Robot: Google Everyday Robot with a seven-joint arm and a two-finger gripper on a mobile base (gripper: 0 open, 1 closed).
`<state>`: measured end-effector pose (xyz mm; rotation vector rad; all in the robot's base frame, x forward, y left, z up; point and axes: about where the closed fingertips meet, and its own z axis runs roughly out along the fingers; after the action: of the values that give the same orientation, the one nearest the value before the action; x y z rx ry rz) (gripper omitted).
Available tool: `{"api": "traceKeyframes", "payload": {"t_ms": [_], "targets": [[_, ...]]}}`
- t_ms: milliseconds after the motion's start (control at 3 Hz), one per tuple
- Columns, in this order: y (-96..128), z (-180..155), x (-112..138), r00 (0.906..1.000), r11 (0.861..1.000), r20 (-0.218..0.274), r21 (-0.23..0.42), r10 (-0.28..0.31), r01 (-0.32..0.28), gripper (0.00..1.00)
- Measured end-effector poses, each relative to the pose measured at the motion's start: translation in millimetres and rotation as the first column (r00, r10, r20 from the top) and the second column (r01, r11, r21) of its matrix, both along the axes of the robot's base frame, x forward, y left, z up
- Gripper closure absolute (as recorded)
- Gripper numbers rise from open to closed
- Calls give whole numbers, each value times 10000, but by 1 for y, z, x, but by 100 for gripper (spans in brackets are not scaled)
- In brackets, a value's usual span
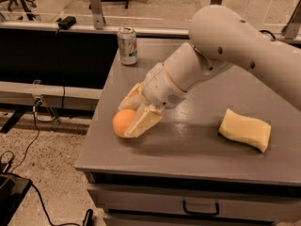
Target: Move orange near 7up can
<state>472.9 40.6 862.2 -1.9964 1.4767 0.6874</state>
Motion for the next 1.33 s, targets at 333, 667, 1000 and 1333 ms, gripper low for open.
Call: {"api": "traceKeyframes", "payload": {"t_ms": [333, 667, 1000, 1333], "targets": [[1, 0, -1, 10000, 10000, 15, -15, 30, -30, 100], [-7, 11, 9, 9980, 9985, 323, -51, -545, 547, 100], [-33, 30, 37, 9843, 9880, 866, 20, -1538, 1542, 100], [-58, 48, 77, 9576, 9678, 1401, 396, -2516, 2485, 100]]}}
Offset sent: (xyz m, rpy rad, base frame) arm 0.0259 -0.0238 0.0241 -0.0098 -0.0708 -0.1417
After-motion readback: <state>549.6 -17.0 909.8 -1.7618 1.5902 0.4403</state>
